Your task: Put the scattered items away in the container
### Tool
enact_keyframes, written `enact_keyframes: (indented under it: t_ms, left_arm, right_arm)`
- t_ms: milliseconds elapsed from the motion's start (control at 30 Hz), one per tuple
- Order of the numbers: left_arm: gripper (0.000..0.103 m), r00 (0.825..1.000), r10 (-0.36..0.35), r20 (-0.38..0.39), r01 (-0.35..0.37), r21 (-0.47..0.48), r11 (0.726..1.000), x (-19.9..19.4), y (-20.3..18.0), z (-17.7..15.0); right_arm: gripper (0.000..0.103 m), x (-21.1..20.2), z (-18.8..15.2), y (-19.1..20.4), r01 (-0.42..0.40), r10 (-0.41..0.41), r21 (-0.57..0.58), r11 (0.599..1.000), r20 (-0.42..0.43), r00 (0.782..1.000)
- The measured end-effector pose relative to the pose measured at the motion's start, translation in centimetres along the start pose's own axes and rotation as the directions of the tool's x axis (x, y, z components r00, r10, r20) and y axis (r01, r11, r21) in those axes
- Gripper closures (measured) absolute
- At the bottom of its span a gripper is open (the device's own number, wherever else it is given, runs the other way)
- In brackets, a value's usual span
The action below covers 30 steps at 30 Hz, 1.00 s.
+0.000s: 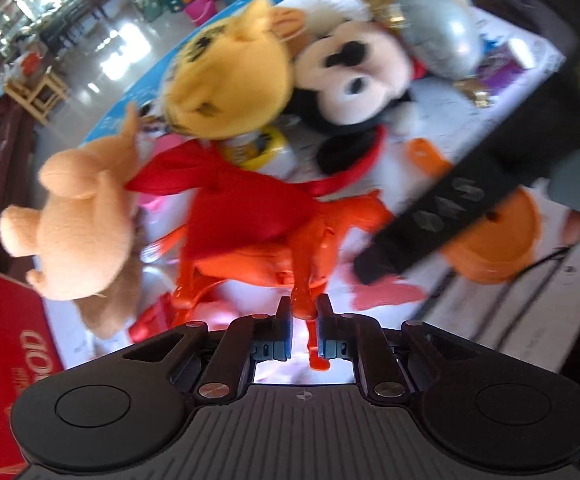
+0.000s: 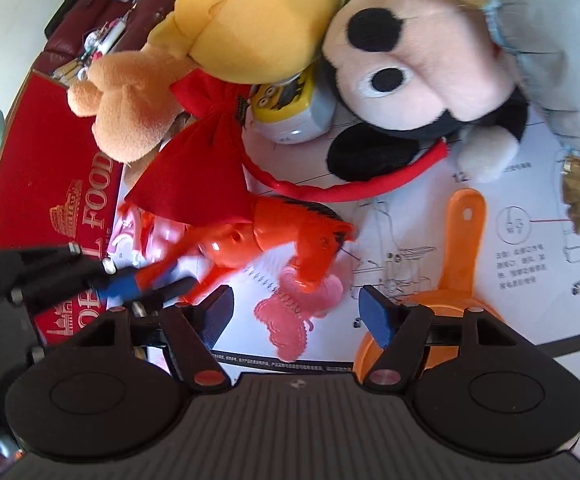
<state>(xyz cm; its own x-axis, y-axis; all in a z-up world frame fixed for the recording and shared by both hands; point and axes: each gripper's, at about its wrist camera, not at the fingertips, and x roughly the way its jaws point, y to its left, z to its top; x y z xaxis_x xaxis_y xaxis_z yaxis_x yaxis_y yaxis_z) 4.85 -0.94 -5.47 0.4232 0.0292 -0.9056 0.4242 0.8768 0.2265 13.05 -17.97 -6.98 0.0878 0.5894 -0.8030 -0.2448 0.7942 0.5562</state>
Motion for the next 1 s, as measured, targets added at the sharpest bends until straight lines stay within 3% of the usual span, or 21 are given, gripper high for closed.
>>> enact_keyframes:
  t_ms: [167, 233, 300, 333, 433, 667, 767, 900, 933, 1000]
  left_arm:
    - [0.095, 0.997, -0.081, 0.018, 0.081, -0.002, 0.997, -0.2, -2.2, -0.5]
    - [0.095, 0.993, -0.113, 0.026, 0.114, -0.023, 0.993, -0.3, -2.3, -0.8]
    - [0.087, 0.991, -0.132, 0.035, 0.133, -0.055, 0.99, -0.5, -2.0, -1.2]
    - [0.07, 0.992, -0.121, 0.04, 0.124, -0.066, 0.99, -0.8, -1.7, -1.5]
    - [0.059, 0.994, -0.083, 0.069, 0.091, -0.116, 0.989, -1.9, -0.6, -2.6]
    - [0.052, 0.993, 0.032, 0.111, 0.005, -0.322, 0.947, -4.3, 5.0, -4.4]
    - [0.052, 0.995, 0.065, 0.076, -0.035, -0.345, 0.938, -3.8, 5.6, -3.3]
    - [0.054, 0.998, 0.051, 0.036, -0.037, -0.32, 0.947, -2.3, 5.9, -1.6]
    - [0.071, 0.998, 0.054, 0.014, -0.047, -0.312, 0.949, -1.5, 6.0, -1.2]
    - [0.082, 0.999, 0.044, -0.02, -0.048, -0.309, 0.95, 0.0, 5.6, -0.8]
  right_arm:
    - [0.029, -0.3, -0.1, 0.0, 0.048, -0.048, -0.008, 0.999, -0.002, 0.999]
    - [0.03, -0.5, -0.3, -0.6, 0.029, -0.029, 0.018, 0.999, -0.002, 1.0]
    - [0.029, -0.9, -0.4, -1.0, 0.02, -0.02, 0.035, 0.999, 0.002, 1.0]
    - [0.029, -1.0, -0.5, -0.9, 0.024, -0.024, 0.029, 0.999, 0.007, 1.0]
    - [0.027, -1.2, -0.6, -0.7, 0.03, -0.031, 0.024, 0.999, 0.02, 0.999]
    - [0.026, -1.5, -0.9, -0.6, 0.018, -0.019, 0.041, 0.999, 0.022, 1.0]
    - [0.026, -2.3, -0.6, -0.1, -0.01, 0.007, 0.054, 0.998, 0.055, 0.998]
    - [0.026, -2.8, 0.0, 1.2, -0.017, 0.014, 0.035, 0.999, 0.077, 0.997]
    - [0.026, -2.6, 0.1, 1.6, -0.015, 0.013, 0.026, 1.0, 0.075, 0.997]
    - [0.026, -2.2, -0.1, 2.4, -0.011, 0.011, -0.006, 1.0, 0.062, 0.998]
